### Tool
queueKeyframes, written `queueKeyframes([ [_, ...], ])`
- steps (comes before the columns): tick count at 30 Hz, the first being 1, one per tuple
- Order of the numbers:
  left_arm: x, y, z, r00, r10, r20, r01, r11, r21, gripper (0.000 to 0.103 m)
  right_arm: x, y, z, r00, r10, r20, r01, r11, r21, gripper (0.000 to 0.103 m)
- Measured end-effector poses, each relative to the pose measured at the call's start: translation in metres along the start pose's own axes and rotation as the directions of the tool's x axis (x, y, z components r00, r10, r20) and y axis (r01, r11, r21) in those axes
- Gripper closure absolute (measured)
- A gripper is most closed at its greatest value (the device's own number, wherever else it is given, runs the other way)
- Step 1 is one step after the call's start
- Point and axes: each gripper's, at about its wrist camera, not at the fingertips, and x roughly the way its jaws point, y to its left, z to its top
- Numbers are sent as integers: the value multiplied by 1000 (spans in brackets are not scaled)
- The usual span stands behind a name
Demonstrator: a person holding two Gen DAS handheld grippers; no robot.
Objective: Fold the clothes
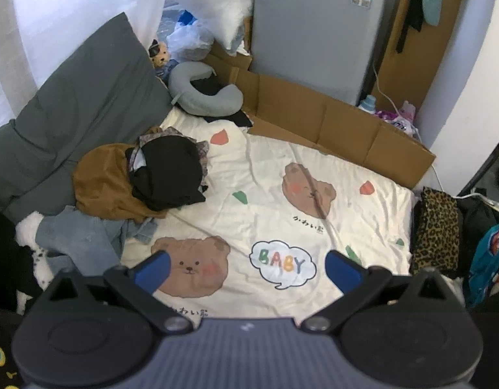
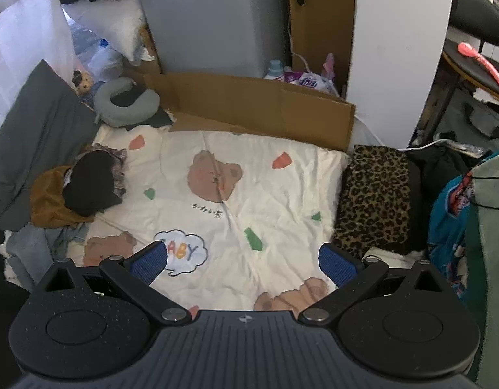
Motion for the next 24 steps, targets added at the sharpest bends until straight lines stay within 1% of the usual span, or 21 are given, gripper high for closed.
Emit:
queueKeyframes([
  [6,4,8,-10,1000,-19,12,20,1000,-6,1,-4,-3,0,999,13,-44,-13,1000,-4,1],
  [8,14,2,-8,999,4,-35,-3,1000,10,1,-5,-4,1,999,19,-48,-19,1000,-5,1],
  [13,25,7,-7,998,-28,-51,27,1000,-4,2,3,-3,-3,999,3,-37,-2,1000,9,1],
  [15,29,9,-9,997,-40,-62,40,999,-8,2,3,-6,-4,1000,0,-26,0,999,33,1],
  [19,28,11,-11,998,-36,-51,34,999,-37,2,0,-3,-6,1000,-17,-12,17,1000,18,1],
  [21,30,12,-9,997,-39,-62,36,999,-38,2,1,-3,-5,1000,-26,-10,26,1000,11,1],
  [24,30,10,-7,997,-24,-74,21,999,-34,2,1,-1,-5,999,-33,-7,33,999,7,1],
])
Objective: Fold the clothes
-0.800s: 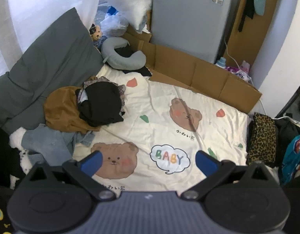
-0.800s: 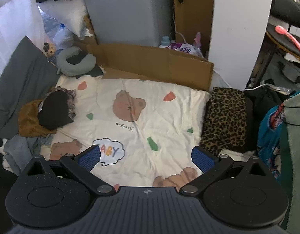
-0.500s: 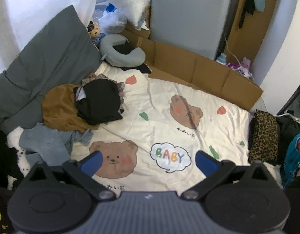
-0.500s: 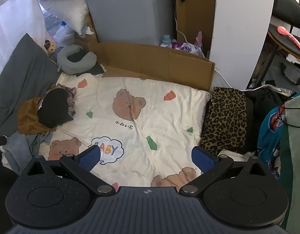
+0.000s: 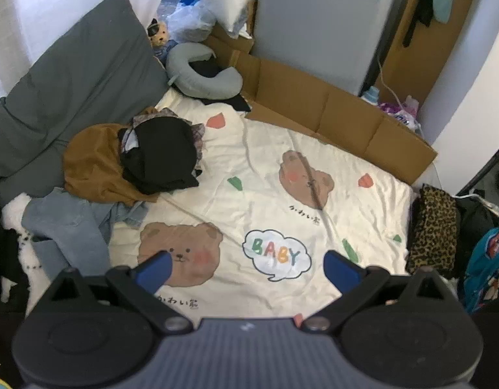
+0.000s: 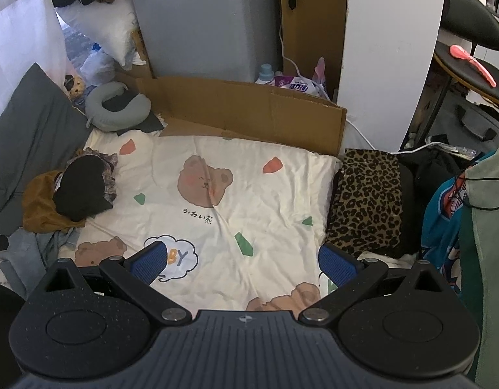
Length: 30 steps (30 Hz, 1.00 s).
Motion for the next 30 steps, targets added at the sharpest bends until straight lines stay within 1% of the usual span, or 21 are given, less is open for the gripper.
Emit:
queueKeyframes([
  [5,0,-4,-2,1000,5,0,-5,1000,19,2,0,3,2,1000,-10,2,10,1000,-10,1],
  [6,1,-3,-1,1000,1,-4,-1,1000,20,4,0,3,1,1000,-13,4,13,1000,-13,1],
  [8,2,-2,-1,1000,-12,-7,12,1000,17,6,0,3,1,1000,-19,6,19,1000,-20,1],
  [13,2,4,-4,999,-42,-5,42,999,-22,6,0,5,2,1000,-28,4,29,999,-29,1],
  [16,2,4,-5,999,-46,-7,46,999,-21,7,-1,6,0,1000,-24,8,25,999,-29,1],
  [21,0,4,-7,1000,-27,5,27,999,-19,7,0,2,2,1000,-13,5,13,1000,-26,1],
  [24,1,3,-5,999,-38,0,38,999,1,7,0,1,2,1000,-5,4,5,1000,-16,1],
  [30,0,4,-6,1000,-25,5,25,1000,2,7,0,-1,1,1000,5,11,-5,1000,-2,1],
])
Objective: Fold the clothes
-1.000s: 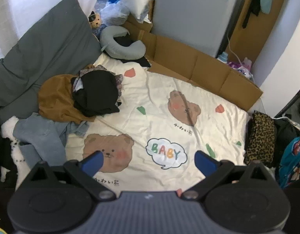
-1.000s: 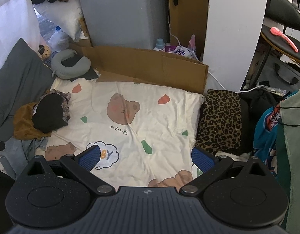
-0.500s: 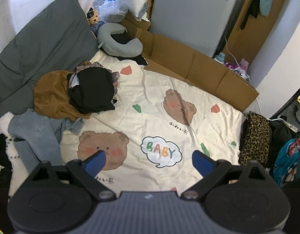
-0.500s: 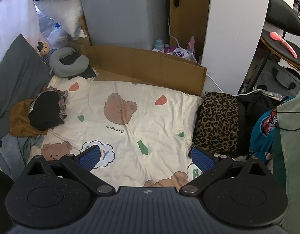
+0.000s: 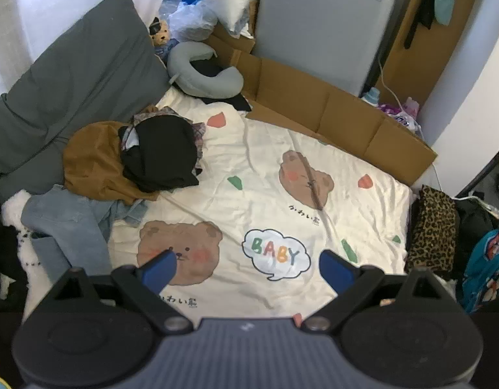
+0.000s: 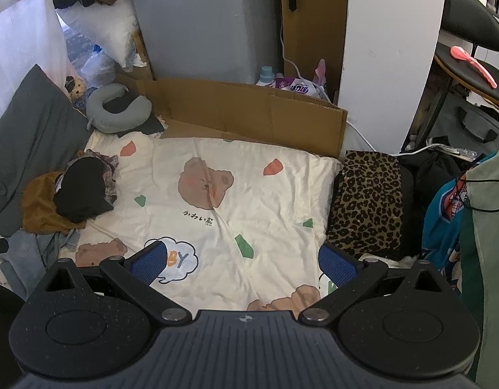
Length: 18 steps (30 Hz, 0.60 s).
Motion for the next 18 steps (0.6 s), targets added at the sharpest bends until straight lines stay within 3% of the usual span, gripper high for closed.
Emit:
queueKeyframes([
  [5,-1,1,0,1000,9,3,-9,1000,2,7,0,-1,0,1000,3,4,-3,1000,5,1],
  [9,-3,-4,1,998,57,-1,-57,998,25,7,0,0,0,1000,-10,-6,10,1000,8,1],
  [18,-9,3,12,999,41,-3,-41,997,62,7,-5,5,8,1000,-23,-12,23,1000,10,1],
])
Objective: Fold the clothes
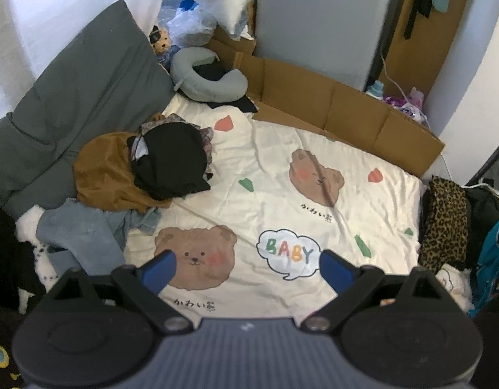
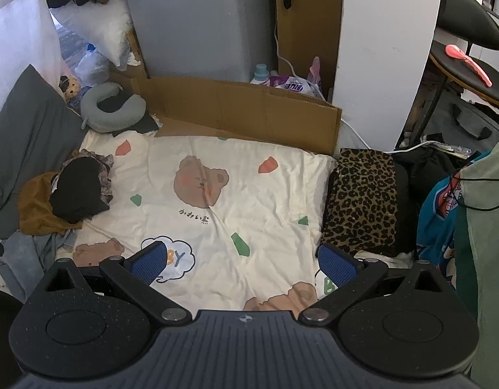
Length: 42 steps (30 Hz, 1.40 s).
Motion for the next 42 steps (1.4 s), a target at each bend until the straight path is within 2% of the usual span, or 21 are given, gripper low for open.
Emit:
queueKeyframes([
  [4,-15,10,15,999,17,40,-18,999,27,6,-11,2,6,1000,0,28,0,1000,-6,1],
  [14,-34,47,57,996,-19,91,12,997,71,5,-22,8,34,996,-50,78,52,999,-17,1],
  [26,-12,101,83,993,-25,114,16,997,82,5,-12,42,63,988,-110,109,112,994,-10,1],
  [36,9,135,102,994,-7,110,1,999,51,5,-1,74,93,991,-71,115,79,994,-75,1],
  [42,19,134,119,989,-11,147,2,998,62,5,32,83,108,994,-53,90,62,994,-96,1],
])
